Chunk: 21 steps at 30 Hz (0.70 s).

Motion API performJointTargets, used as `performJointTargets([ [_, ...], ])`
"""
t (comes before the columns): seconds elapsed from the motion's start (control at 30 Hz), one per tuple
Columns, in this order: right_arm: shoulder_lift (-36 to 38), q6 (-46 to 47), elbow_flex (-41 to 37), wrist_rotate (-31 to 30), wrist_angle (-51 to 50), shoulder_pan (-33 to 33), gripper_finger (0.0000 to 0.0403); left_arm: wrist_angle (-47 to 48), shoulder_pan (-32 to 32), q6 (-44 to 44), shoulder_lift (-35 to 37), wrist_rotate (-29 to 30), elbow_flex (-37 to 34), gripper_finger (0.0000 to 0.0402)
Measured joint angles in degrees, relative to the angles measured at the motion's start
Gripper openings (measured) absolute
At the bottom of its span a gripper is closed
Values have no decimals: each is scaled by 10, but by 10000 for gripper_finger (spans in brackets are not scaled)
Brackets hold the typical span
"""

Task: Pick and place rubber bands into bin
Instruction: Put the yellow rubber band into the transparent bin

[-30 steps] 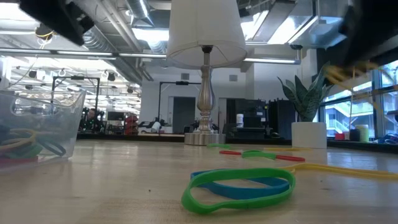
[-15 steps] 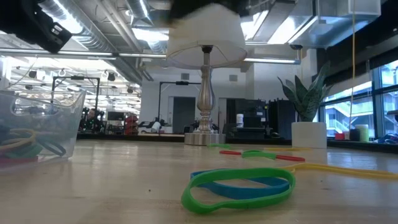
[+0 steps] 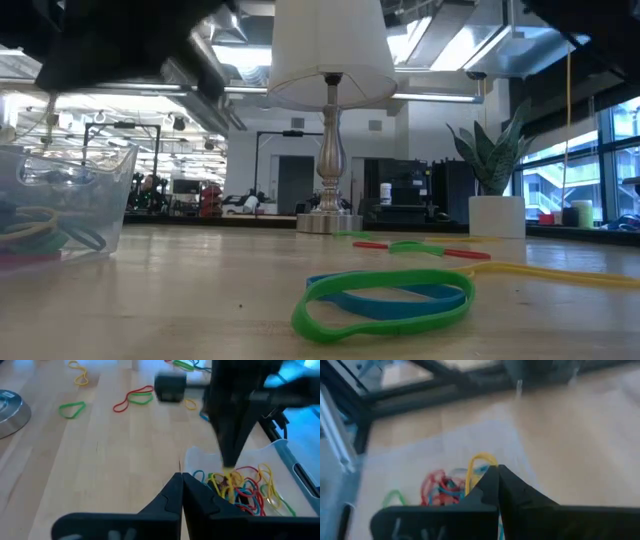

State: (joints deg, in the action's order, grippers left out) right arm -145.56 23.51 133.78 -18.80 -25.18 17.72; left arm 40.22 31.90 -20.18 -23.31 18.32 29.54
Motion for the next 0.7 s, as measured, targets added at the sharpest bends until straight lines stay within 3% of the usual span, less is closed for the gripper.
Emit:
performJointTargets([
  [0.23,-34,21,0,11,8,-1,11,0,0,0,0,0,0,1],
  [0.7,-19,15,0,9,-10,0,103,0,0,0,-1,0,0,2],
])
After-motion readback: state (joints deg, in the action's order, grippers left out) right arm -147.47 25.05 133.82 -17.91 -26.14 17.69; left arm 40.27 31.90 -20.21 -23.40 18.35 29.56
